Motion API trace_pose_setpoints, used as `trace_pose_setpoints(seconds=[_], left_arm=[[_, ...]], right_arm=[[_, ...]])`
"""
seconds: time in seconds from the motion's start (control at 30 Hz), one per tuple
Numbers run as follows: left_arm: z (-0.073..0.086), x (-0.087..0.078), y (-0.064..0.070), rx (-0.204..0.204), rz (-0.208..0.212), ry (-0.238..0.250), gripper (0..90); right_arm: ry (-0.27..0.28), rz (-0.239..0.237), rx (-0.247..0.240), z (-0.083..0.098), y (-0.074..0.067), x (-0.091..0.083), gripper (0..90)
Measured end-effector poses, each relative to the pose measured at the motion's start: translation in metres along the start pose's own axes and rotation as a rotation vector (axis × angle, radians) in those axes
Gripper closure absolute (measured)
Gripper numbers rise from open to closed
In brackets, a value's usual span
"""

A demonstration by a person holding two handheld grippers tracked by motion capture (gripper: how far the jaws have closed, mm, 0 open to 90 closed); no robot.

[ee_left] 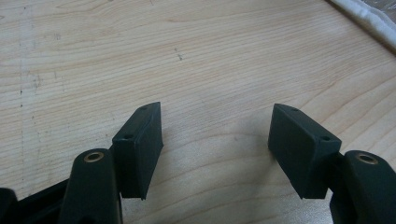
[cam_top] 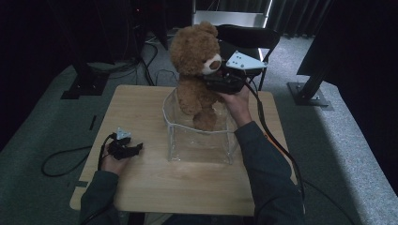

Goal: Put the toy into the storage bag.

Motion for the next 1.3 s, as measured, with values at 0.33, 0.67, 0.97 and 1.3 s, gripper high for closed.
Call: trace_pose_setpoints(seconds=[0.33,0.67,0.97,1.3], left_arm=[[0.000,0.000,0.000,0.001,0.001,0.000,35.9],[0.000,0.000,0.000,0.002,0.003,-0.002,35.9],[0.000,0.000,0.001,0.003,0.004,-0.002,35.9],[0.000,0.000,0.001,0.001,0.005,-0.002,35.9]], right_arm=[[-0.012,-0.081,0.018,0.002,-0.017,0.015,38.5],[-0.047,-0.087,0.044,0.011,-0.013,0.027,38.5],[-0.085,-0.083,0.062,0.025,-0.005,0.037,38.4],[-0.105,-0.070,0.092,0.033,0.005,0.038,38.4]])
Point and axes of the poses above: each handheld gripper's, and its own axes: x roughly forward along the jaws, z roughly out of its underside, y roughly to its right, the point moved 8 cm from there along x, roughly forward along the jaws, and after that the axes turned 14 degrees about x, right-handed, at the moved point
